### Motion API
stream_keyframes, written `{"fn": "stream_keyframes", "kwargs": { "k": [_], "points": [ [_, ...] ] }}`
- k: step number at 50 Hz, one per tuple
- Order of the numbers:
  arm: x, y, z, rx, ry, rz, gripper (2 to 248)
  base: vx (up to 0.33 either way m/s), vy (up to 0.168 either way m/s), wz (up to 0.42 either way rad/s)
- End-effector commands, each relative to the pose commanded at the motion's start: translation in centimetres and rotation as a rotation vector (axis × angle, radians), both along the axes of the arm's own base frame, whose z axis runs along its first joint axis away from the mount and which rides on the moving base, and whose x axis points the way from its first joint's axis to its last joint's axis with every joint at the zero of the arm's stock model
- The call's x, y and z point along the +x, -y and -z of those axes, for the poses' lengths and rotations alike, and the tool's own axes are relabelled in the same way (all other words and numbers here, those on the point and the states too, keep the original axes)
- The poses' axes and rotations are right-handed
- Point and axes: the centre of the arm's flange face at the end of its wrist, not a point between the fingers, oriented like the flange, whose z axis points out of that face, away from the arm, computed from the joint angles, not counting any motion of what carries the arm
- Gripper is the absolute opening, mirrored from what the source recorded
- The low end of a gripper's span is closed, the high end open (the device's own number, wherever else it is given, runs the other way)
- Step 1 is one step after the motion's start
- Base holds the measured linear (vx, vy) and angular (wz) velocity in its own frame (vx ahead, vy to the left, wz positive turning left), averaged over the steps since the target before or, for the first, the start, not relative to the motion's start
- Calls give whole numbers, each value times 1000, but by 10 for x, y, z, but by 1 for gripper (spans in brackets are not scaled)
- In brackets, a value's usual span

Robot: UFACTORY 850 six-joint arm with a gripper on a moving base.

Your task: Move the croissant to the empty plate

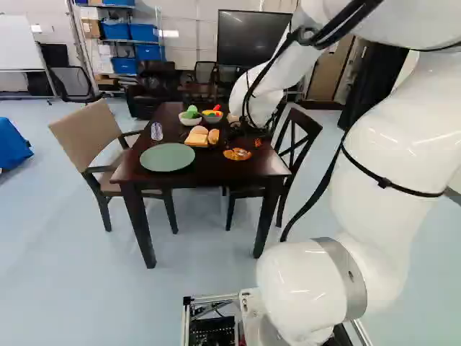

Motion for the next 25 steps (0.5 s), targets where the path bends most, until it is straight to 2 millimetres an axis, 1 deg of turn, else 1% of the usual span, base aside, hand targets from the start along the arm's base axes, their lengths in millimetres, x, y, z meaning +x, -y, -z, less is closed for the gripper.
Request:
{"fn": "stream_keyframes", "kwargs": {
  "k": [25],
  "points": [
    [23, 1, -23, -8, -122, 7, 247, 0, 0, 0]
  ]
}}
